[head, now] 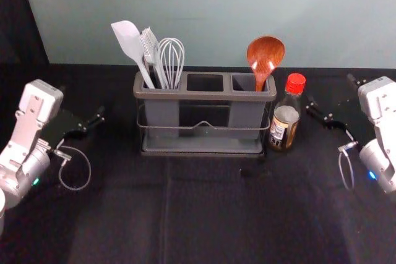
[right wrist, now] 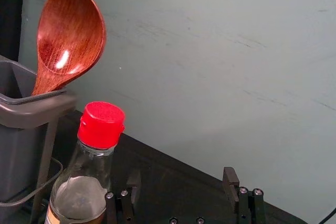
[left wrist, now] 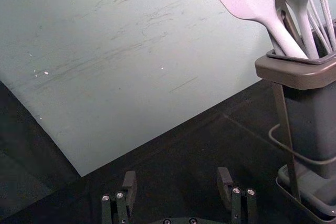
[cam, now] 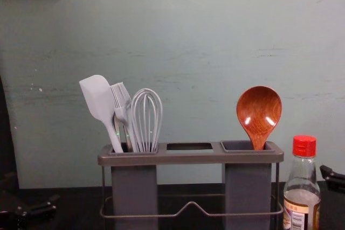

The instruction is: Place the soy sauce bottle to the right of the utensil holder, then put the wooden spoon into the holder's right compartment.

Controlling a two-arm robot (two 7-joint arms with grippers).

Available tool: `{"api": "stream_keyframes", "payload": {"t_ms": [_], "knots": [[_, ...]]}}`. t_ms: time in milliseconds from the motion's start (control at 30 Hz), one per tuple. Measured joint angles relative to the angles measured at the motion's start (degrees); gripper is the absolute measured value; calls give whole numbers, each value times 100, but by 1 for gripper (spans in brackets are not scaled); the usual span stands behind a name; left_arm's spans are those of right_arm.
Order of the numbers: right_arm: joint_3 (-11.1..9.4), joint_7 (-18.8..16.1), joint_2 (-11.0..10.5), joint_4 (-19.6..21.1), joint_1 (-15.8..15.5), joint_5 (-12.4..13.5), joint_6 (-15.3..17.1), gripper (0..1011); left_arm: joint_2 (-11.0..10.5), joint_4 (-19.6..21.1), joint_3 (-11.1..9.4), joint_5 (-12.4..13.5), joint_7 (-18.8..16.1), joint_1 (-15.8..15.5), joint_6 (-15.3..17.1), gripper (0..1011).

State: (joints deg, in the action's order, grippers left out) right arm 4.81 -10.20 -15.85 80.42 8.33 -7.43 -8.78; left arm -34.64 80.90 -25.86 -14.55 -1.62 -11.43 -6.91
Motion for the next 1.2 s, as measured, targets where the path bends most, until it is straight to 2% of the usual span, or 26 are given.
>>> {"api": "stream_keyframes", "payload": {"t_ms": [1200], "knots": [[-2, -12, -4, -5, 0, -4, -4, 1003, 0, 0, 0, 0, 0, 0, 0, 1005]]}}
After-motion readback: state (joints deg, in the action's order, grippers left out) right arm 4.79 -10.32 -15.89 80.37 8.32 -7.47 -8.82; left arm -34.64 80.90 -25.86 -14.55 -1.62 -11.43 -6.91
